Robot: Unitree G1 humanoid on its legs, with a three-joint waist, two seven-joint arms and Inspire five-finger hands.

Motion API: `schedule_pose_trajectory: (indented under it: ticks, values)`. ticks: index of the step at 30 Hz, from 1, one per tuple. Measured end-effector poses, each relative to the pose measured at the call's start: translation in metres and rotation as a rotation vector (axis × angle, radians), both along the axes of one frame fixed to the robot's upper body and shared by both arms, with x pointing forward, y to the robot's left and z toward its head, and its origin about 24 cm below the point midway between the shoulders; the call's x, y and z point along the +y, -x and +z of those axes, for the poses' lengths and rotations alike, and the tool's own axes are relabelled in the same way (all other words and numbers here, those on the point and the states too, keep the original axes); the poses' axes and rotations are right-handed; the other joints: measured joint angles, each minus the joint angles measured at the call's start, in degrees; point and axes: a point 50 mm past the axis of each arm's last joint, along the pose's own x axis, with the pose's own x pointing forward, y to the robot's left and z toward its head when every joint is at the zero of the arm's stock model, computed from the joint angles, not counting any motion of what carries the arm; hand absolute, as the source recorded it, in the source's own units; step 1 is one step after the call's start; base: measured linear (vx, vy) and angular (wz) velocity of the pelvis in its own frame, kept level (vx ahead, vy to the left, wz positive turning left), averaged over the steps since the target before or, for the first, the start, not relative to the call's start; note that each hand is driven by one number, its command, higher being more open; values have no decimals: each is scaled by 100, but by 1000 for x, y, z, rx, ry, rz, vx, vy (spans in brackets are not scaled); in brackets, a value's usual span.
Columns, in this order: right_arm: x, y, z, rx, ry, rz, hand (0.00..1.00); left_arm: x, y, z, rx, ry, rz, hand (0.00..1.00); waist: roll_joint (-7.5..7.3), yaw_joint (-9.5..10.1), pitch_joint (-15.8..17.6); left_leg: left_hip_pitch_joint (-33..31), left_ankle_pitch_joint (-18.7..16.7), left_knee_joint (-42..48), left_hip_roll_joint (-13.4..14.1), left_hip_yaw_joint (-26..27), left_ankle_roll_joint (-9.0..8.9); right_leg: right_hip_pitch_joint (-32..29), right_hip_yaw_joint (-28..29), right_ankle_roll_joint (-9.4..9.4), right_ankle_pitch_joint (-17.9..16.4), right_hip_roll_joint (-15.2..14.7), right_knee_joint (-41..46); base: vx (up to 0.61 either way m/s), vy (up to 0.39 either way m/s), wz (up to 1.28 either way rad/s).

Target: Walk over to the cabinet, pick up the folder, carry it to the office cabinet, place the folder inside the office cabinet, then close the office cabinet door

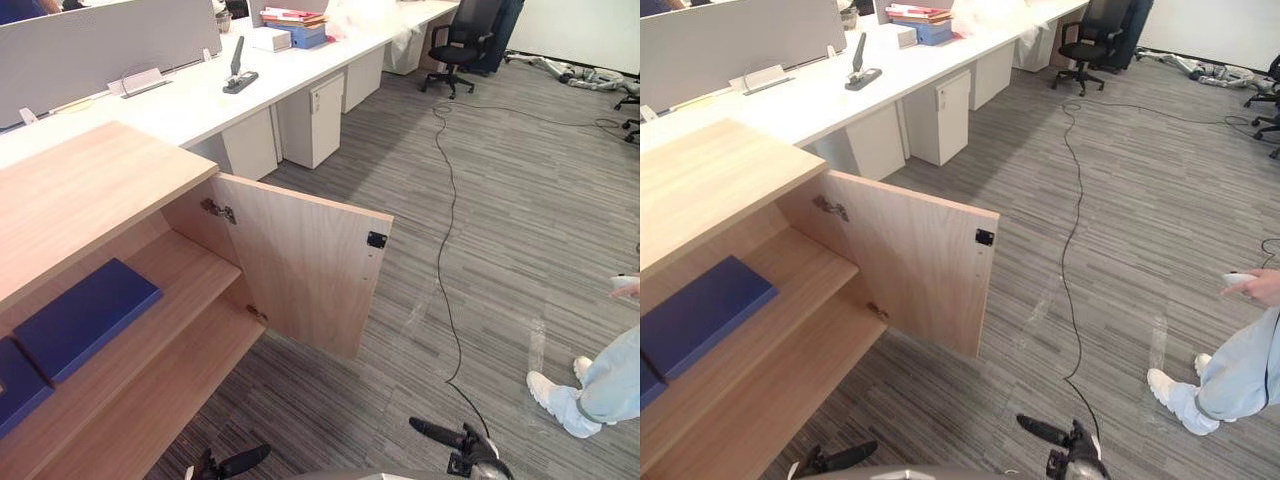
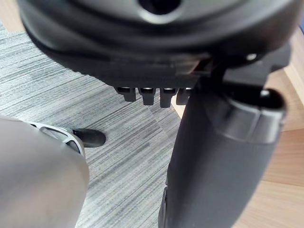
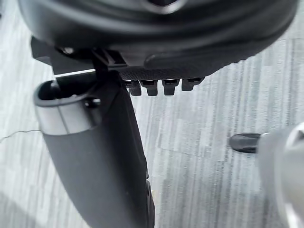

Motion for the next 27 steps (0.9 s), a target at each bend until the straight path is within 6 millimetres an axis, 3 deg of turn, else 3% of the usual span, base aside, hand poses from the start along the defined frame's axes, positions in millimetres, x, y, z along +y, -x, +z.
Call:
schedule_pose_trajectory:
  ticks: [10, 17, 23, 27]
  values:
    - [-17, -94, 64, -366, 151, 30, 100, 4, 0, 3, -10, -32, -70, 100, -49, 29, -50, -180, 45, -28, -189, -105, 61, 15, -13, 73, 327, -98, -397, -5, 61, 3]
    - [-32, -149, 114, -532, 262, 80, 100, 3, 19, 0, 39, -27, -90, 100, 33, 113, -88, -212, 150, -113, -223, -180, 104, 193, -71, 42, 676, -17, -918, -52, 24, 3]
    - [-6, -200, 152, -634, 287, 231, 100, 4, 31, -1, 61, -16, -66, 100, 42, 180, -91, -303, 289, -202, -257, -229, 116, 245, -98, -5, 991, 45, -1325, -70, 12, 2]
    - [13, -215, 165, -665, 289, 342, 100, 3, 31, -1, 58, -14, -62, 100, 43, 267, -87, -275, 307, -206, -277, -296, 123, 407, -158, -6, 1116, 70, -1559, -65, 14, 7]
